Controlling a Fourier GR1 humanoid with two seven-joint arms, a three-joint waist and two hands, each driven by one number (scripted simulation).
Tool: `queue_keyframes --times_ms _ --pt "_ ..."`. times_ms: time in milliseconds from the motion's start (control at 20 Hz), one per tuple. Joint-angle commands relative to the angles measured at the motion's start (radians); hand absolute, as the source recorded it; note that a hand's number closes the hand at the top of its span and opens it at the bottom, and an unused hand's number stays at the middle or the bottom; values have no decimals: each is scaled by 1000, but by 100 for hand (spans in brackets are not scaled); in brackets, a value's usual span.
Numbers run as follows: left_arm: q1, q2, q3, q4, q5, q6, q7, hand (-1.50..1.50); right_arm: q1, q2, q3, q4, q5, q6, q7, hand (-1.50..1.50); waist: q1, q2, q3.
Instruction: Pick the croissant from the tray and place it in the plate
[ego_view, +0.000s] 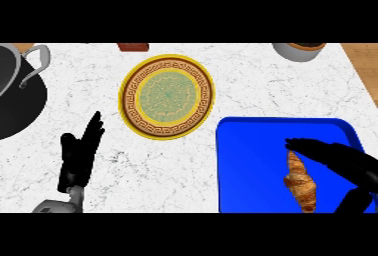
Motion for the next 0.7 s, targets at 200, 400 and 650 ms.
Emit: queue_keyframes --times_ms 200,400,650 --pt "15 -44 52 50 -50 -30 -53 0 -11 66 -53 87 110 37 -90 -150 0 0 0" --pt "-31 -71 58 89 -73 -36 -48 0 -21 153 -14 142 201 -27 -68 -150 -1 1 0" --pt "-21 -62 105 35 -53 -95 -2 0 -21 162 -60 55 213 92 -28 -150 -1 0 0"
